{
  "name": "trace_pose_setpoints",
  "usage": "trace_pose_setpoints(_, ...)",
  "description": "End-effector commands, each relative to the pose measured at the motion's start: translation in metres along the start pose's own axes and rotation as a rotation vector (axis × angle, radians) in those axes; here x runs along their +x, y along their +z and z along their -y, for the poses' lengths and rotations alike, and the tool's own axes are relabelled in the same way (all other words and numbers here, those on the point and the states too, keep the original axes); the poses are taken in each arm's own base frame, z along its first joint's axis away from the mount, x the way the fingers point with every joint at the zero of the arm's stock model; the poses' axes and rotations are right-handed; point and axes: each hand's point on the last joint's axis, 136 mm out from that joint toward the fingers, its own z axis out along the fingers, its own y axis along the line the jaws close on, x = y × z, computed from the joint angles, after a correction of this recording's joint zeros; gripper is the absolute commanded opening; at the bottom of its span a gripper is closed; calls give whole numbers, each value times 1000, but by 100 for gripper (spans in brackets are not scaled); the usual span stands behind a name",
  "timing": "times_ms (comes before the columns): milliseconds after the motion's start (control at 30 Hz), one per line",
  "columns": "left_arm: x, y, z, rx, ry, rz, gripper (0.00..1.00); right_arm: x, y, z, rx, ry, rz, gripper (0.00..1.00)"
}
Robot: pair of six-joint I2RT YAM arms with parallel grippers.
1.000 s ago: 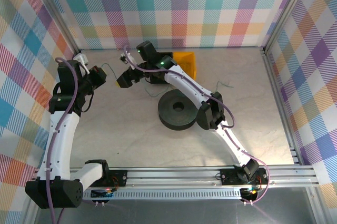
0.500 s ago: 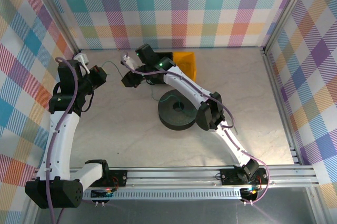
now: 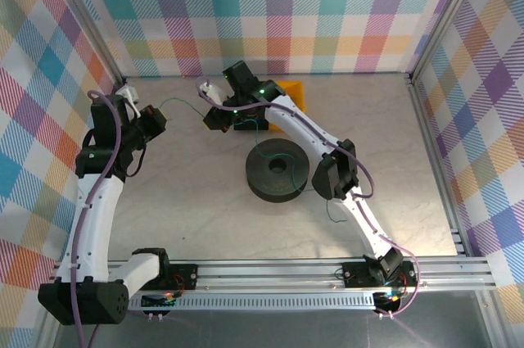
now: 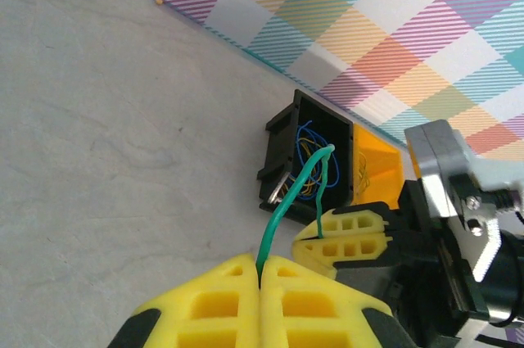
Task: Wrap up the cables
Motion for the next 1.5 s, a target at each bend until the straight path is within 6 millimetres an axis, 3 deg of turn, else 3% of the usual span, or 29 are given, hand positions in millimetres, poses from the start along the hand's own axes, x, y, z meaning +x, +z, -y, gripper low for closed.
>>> trace_pose_setpoints(0, -6, -11, 13, 53, 46, 13, 5, -4, -36, -1, 72, -176, -39, 0)
trace_pose_setpoints(133, 8, -10, 21, 114, 88, -40, 59, -27, -82, 13, 251, -329, -32, 0)
trace_pose_setpoints(167, 10, -13, 22, 121, 101, -41, 68, -34, -97, 19, 307, -366, -27, 0)
trace_pose_setpoints(233, 13, -19, 21, 122, 118, -36, 77, -47, -126, 29, 409, -440, -16, 0)
trace_pose_setpoints(367, 24, -22, 23, 148, 135, -68, 84, -81, -175, 52, 620, -599, 42, 0)
trace_pose_setpoints(500, 44, -15, 20, 171, 115, -123, 88, -109, -196, 54, 700, -720, 118, 0)
trace_pose_setpoints(700, 88, 6, 22, 222, 100, -233, 97, -127, -190, 42, 654, -823, 194, 0)
trace_pose_setpoints(833, 127, 28, 34, 228, 151, -333, 98, -126, -182, 32, 577, -803, 226, 0)
trace_pose_setpoints(967, 174, 55, 42, 211, 196, -449, 97, -114, -168, 24, 514, -752, 207, 0)
trace_pose_setpoints(1067, 196, 74, 43, 211, 177, -495, 94, -102, -158, 22, 502, -718, 174, 0)
trace_pose_setpoints(1467, 250, 128, 65, 287, 144, -600, 85, -53, -142, 19, 455, -560, 124, 0)
